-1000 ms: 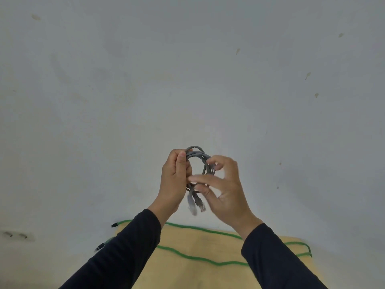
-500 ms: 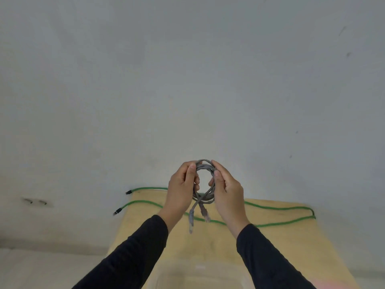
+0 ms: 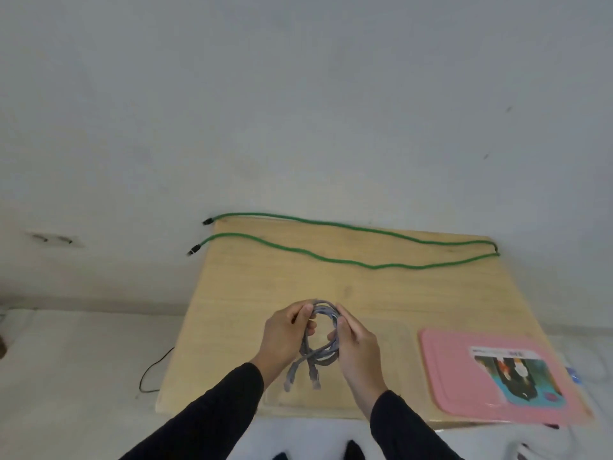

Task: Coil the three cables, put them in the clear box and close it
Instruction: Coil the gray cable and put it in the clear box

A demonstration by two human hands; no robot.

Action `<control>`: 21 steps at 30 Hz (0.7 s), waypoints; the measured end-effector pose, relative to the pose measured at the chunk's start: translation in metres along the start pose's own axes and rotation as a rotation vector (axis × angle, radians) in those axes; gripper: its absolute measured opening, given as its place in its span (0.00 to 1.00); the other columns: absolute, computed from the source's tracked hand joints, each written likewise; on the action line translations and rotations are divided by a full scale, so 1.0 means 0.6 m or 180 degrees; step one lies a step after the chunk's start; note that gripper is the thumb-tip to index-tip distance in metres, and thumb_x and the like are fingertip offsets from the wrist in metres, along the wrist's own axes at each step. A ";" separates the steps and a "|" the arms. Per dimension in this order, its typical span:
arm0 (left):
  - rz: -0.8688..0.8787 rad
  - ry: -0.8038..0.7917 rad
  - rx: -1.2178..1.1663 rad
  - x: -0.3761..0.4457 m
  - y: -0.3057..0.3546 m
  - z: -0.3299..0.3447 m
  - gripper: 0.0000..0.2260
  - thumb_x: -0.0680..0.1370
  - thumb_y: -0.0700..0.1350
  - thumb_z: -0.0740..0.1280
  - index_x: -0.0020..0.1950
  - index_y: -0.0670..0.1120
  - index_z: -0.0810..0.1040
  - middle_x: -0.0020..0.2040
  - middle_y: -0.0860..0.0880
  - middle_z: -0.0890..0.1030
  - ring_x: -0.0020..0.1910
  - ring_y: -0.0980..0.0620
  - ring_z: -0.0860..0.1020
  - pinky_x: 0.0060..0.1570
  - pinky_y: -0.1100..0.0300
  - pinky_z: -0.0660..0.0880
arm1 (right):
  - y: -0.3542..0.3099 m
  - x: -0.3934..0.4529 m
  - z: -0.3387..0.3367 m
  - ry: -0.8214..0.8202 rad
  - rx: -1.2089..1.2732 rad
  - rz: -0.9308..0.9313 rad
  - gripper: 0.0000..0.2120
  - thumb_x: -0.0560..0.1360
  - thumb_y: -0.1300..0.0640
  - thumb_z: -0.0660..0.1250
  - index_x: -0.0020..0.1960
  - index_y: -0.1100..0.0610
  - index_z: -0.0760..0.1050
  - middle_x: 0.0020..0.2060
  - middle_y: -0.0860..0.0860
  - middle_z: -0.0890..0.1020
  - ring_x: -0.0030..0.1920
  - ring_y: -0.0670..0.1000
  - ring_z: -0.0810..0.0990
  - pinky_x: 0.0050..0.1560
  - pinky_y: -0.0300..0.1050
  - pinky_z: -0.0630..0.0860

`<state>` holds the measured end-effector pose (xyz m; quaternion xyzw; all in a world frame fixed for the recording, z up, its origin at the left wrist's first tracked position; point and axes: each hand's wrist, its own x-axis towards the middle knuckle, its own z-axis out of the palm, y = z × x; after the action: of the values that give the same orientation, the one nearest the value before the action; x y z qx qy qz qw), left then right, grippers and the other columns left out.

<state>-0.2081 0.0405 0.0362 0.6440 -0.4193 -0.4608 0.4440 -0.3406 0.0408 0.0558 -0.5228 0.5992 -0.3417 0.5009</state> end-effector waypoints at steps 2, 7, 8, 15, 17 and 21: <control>-0.0035 -0.0045 0.0093 0.001 -0.006 0.002 0.12 0.80 0.47 0.60 0.58 0.48 0.80 0.44 0.47 0.84 0.43 0.54 0.81 0.51 0.55 0.78 | 0.013 0.001 0.003 0.0024 0.0053 0.0150 0.15 0.80 0.55 0.56 0.64 0.48 0.72 0.34 0.51 0.79 0.36 0.48 0.76 0.39 0.42 0.72; -0.0037 -0.0166 0.0262 0.010 -0.013 0.002 0.12 0.79 0.46 0.62 0.61 0.50 0.77 0.47 0.52 0.84 0.48 0.58 0.81 0.53 0.62 0.76 | 0.027 0.006 0.003 0.0151 0.0240 0.0382 0.14 0.80 0.55 0.56 0.63 0.45 0.73 0.33 0.51 0.79 0.35 0.48 0.76 0.38 0.42 0.72; -0.0034 -0.0200 0.0267 0.010 -0.015 0.001 0.12 0.78 0.46 0.63 0.61 0.51 0.78 0.47 0.53 0.84 0.49 0.60 0.80 0.52 0.67 0.75 | 0.030 0.006 0.003 0.0168 0.0267 0.0418 0.14 0.80 0.55 0.56 0.63 0.44 0.73 0.33 0.51 0.79 0.35 0.48 0.76 0.39 0.43 0.72; -0.0206 -0.0221 0.0179 0.004 -0.037 -0.001 0.09 0.76 0.42 0.67 0.52 0.54 0.82 0.50 0.55 0.83 0.49 0.66 0.78 0.47 0.78 0.71 | 0.063 0.006 0.009 0.0151 0.0453 0.0791 0.14 0.79 0.56 0.58 0.61 0.44 0.74 0.35 0.54 0.81 0.38 0.53 0.80 0.50 0.58 0.79; -0.0264 -0.0225 0.0297 0.005 -0.046 0.001 0.09 0.76 0.42 0.66 0.52 0.54 0.82 0.50 0.55 0.83 0.49 0.64 0.78 0.47 0.78 0.71 | 0.067 0.010 0.010 0.0141 0.0555 0.0937 0.14 0.79 0.57 0.58 0.61 0.46 0.74 0.36 0.55 0.81 0.38 0.53 0.79 0.50 0.57 0.80; -0.0354 -0.0289 0.0595 0.018 -0.055 0.011 0.10 0.77 0.40 0.65 0.52 0.51 0.83 0.51 0.54 0.83 0.50 0.62 0.77 0.45 0.82 0.68 | 0.079 0.020 0.013 0.0156 0.0793 0.1379 0.15 0.79 0.59 0.58 0.64 0.51 0.73 0.42 0.52 0.82 0.43 0.54 0.80 0.53 0.55 0.79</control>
<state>-0.2074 0.0373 0.0009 0.6833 -0.4437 -0.4724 0.3362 -0.3460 0.0408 0.0066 -0.3078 0.6624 -0.3102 0.6085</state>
